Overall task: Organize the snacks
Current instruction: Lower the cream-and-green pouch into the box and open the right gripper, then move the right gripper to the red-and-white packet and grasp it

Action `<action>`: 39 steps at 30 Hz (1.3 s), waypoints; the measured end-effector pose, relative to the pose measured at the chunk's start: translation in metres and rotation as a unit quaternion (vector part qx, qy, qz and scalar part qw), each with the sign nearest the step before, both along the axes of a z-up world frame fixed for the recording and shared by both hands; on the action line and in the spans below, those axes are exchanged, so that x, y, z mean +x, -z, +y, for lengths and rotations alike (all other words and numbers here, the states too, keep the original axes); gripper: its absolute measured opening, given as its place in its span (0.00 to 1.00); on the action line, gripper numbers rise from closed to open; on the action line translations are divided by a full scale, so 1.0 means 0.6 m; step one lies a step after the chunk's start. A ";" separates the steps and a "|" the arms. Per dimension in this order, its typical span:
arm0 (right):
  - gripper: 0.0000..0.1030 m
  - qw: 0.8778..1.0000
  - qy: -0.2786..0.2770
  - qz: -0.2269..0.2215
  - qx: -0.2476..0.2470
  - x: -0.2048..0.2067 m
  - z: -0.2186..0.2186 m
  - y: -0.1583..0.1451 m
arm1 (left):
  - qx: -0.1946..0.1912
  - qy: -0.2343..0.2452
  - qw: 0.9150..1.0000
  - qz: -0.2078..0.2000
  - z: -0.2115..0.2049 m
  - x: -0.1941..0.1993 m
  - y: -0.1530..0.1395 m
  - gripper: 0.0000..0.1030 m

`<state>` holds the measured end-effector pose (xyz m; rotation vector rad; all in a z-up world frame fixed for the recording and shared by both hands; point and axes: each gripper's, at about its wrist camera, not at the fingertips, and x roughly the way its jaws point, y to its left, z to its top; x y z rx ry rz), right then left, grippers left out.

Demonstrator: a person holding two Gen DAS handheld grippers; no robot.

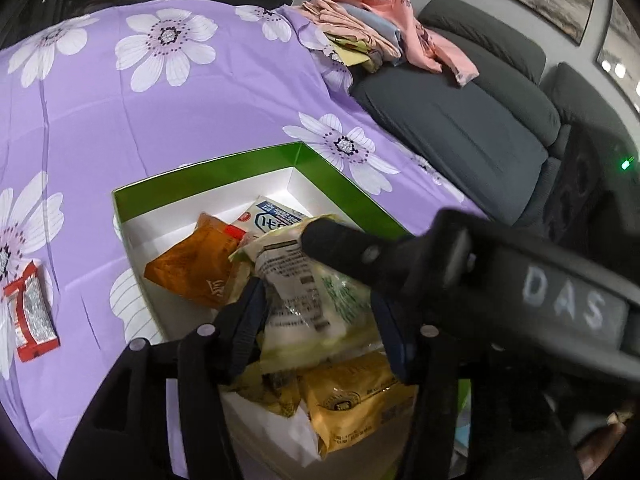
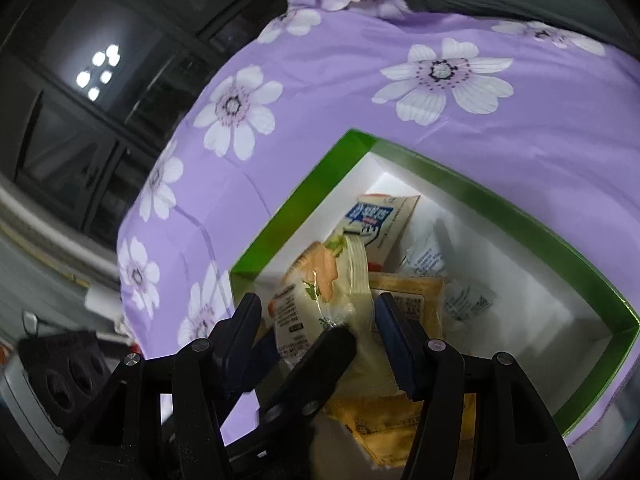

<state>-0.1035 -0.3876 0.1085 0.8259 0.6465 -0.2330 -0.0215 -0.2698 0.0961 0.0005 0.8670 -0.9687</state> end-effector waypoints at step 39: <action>0.84 0.943 -0.222 0.150 -0.199 0.272 0.360 0.054 | -0.027 -0.409 0.907 0.102 0.556 0.101 0.062 0.93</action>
